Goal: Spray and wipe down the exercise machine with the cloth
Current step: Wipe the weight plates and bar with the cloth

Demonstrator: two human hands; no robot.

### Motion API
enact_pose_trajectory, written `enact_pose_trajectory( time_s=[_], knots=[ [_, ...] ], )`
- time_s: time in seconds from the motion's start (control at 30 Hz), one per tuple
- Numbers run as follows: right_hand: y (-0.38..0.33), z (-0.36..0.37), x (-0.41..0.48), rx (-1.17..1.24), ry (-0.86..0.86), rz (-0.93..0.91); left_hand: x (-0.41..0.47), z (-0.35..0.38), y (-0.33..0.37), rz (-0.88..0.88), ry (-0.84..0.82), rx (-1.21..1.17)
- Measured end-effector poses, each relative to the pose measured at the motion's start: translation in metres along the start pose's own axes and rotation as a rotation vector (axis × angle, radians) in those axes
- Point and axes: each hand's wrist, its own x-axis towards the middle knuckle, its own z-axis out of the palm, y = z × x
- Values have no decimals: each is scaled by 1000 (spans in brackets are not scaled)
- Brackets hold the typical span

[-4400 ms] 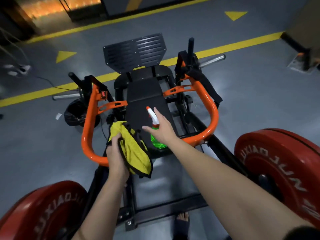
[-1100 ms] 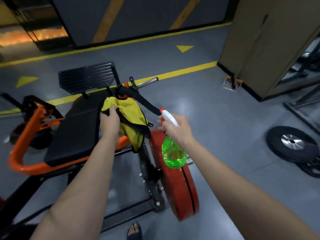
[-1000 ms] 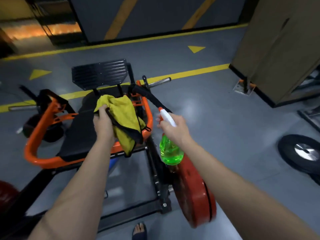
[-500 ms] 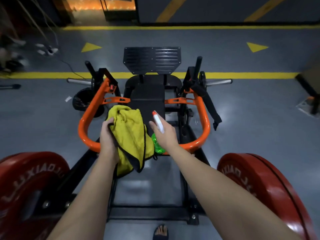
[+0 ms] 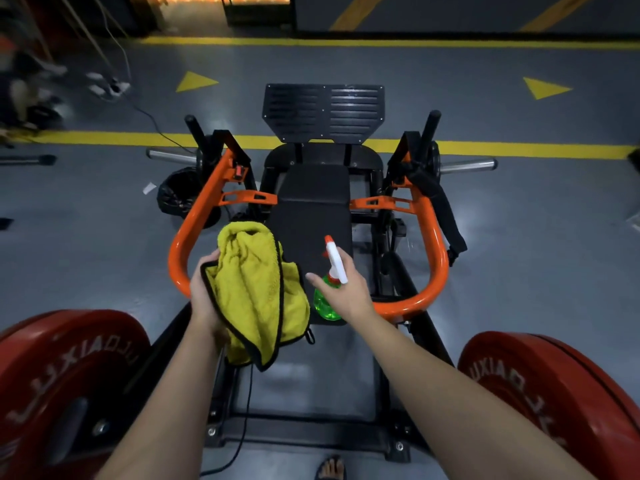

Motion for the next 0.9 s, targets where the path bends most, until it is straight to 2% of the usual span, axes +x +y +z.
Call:
enact_pose_trajectory(
  time_s=[0.13, 0.43, 0.57, 0.67, 0.73, 0.8, 0.9],
  knots=[
    [8, -9, 0, -8, -35, 83, 1, 10, -3, -21, -20, 50],
    [9, -22, -2, -103, -61, 40, -12, 28, -26, -53, -84, 40],
    [8, -44, -12, -171, -86, 44, -17, 30, -28, -71, -198, 17],
    [14, -71, -30, -193, -61, 61, -18, 40, -35, -187, -349, 37],
    [15, -95, -51, -77, 86, 21, -30, 65, -47, -264, -403, 51],
    [12, -125, -74, 154, 242, -5, -45, 105, -68, -267, -417, 87],
    [9, -176, -106, 527, 280, 1, -82, 178, -108, -222, -405, 177]
  ],
)
